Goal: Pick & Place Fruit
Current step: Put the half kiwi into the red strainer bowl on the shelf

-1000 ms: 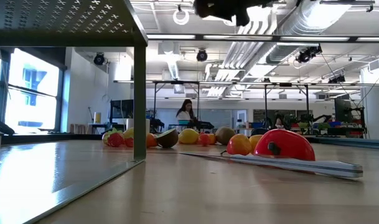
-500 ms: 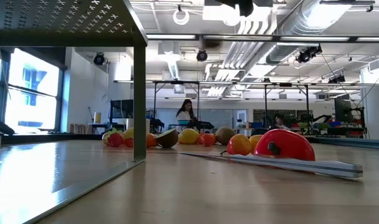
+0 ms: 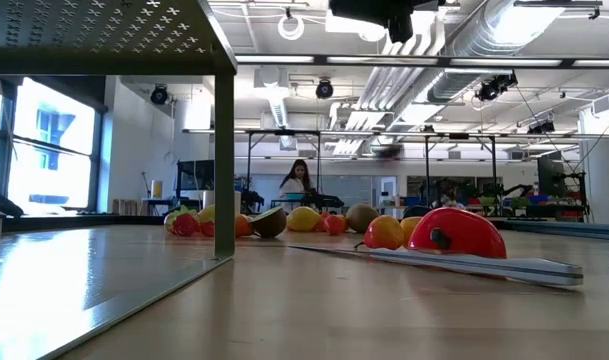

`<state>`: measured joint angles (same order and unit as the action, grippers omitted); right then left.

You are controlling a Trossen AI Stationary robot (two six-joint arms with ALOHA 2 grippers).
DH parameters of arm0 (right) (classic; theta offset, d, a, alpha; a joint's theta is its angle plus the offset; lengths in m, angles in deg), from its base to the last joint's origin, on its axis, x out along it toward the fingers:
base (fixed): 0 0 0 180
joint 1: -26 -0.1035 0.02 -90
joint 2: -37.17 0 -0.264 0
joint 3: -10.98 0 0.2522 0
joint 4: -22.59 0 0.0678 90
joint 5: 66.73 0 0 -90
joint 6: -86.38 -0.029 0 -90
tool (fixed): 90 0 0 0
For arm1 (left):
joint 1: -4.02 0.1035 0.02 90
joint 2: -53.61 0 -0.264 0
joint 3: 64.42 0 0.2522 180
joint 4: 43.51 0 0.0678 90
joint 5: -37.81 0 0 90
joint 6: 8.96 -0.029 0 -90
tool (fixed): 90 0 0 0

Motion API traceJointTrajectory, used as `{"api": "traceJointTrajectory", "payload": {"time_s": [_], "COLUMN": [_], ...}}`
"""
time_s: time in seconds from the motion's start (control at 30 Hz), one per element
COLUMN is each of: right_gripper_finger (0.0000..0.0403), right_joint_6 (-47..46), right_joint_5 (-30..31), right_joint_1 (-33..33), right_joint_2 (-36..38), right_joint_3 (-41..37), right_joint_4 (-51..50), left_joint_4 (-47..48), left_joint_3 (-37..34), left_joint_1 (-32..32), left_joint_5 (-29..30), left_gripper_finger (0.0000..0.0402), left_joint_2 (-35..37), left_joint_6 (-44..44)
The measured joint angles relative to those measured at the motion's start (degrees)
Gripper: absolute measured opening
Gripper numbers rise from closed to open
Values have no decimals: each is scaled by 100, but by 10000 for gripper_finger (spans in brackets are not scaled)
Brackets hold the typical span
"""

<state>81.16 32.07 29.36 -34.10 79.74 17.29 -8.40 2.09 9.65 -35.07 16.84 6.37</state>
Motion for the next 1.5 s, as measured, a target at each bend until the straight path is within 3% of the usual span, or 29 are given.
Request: {"api": "traceJointTrajectory", "payload": {"time_s": [0.17, 0.23, 0.37, 0.47, 0.7, 0.83, 1.2, 1.5], "right_gripper_finger": [42, 38, 29, 15, 3, 3, 3, 3], "right_joint_6": [-172, -223, -216, -610, -2886, -3529, -3617, -3352], "right_joint_5": [126, 593, 2101, 2398, 2016, 1236, 397, -985], "right_joint_1": [0, 0, 145, 569, 1564, 1837, 1665, 1652], "right_joint_2": [281, 356, 549, 615, 341, 140, -27, 1], "right_joint_3": [4, 4, 7, 12, 0, 0, 0, 0], "right_joint_4": [-188, -271, -719, -1840, -4520, -5199, -5200, -5198], "left_joint_4": [-13, -17, -7, -27, -17, -16, -16, -8], "left_joint_3": [2, 2, 0, 2, 0, 0, 0, 0], "left_joint_1": [0, -1, -2, -2, -2, -2, -2, -2], "left_joint_5": [9, 9, 9, 9, 4, 4, 0, 0], "left_gripper_finger": [32, 32, 32, 32, 32, 32, 32, 32], "left_joint_2": [121, 146, 214, 235, 269, 270, 286, 333], "left_joint_6": [-2, -2, -2, -2, -2, -2, -2, -2]}}
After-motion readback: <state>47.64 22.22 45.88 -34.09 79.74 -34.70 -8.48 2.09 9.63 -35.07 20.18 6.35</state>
